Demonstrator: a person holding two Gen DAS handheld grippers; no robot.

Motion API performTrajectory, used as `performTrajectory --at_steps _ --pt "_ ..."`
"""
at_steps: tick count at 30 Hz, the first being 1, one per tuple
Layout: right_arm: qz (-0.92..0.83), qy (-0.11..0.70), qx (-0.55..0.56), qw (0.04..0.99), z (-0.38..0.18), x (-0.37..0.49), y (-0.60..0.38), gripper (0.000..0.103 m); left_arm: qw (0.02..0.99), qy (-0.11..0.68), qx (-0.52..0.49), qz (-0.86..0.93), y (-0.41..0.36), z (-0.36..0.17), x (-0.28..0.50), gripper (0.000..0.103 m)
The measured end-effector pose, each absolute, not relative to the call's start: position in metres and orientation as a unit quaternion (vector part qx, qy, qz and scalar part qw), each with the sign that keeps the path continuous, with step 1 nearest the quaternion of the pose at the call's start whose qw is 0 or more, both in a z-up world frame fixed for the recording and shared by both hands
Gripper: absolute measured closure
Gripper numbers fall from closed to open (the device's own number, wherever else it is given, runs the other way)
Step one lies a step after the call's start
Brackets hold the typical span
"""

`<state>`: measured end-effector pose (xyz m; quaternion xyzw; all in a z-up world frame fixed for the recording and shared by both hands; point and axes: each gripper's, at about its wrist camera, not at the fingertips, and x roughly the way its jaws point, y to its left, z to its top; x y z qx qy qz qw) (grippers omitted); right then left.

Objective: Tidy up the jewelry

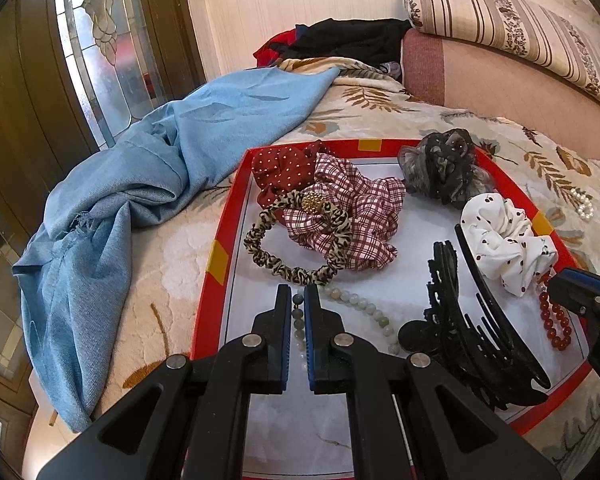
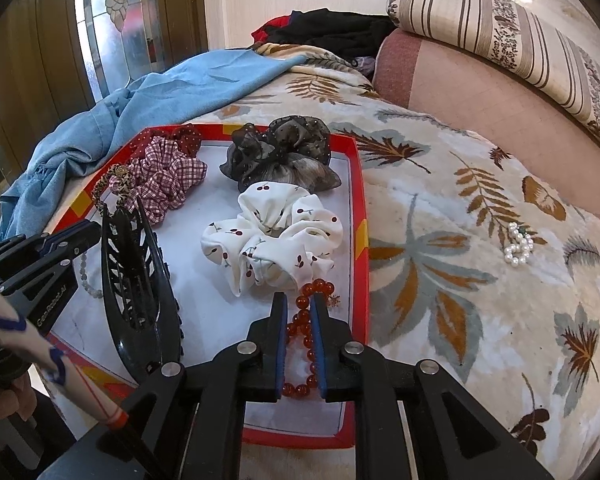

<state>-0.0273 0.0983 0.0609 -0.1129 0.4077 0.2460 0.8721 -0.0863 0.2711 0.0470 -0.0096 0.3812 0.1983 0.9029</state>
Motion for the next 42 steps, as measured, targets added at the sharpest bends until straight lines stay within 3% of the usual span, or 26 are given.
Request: performTrajectory --at_steps 5,7,15,26,30,32,39,42 --pt "0.245 0.408 -0.108 0.873 0.063 -0.029 0.095 0.086 0.904 0.377 -0.008 0.200 0.271 0.049 -0.086 0.094" --pt "0.245 0.407 -0.107 0.874 0.064 -0.030 0.094 0.085 0.905 0.375 -0.006 0.203 0.270 0.049 -0.086 0.086" --pt "0.245 0.403 -0.103 0.876 0.069 -0.034 0.093 0.080 0.906 0.371 -0.003 0.204 0.268 0.050 -0.087 0.085" --pt "0.244 0.396 -0.097 0.880 0.078 -0.040 0.091 0.071 0.910 0.356 0.004 0.210 0.266 0.056 -0.090 0.075" --pt "0.240 0.394 -0.094 0.882 0.079 -0.041 0.089 0.061 0.912 0.352 0.004 0.211 0.267 0.058 -0.091 0.072" --pt "0.238 0.393 -0.094 0.883 0.080 -0.042 0.088 0.060 0.913 0.349 0.005 0.212 0.266 0.059 -0.092 0.071" --pt "0.234 0.393 -0.090 0.885 0.084 -0.046 0.085 0.060 0.916 0.337 0.012 0.218 0.263 0.063 -0.094 0.059" --pt "0.231 0.391 -0.088 0.886 0.086 -0.048 0.082 0.054 0.917 0.330 0.016 0.223 0.262 0.066 -0.096 0.051"
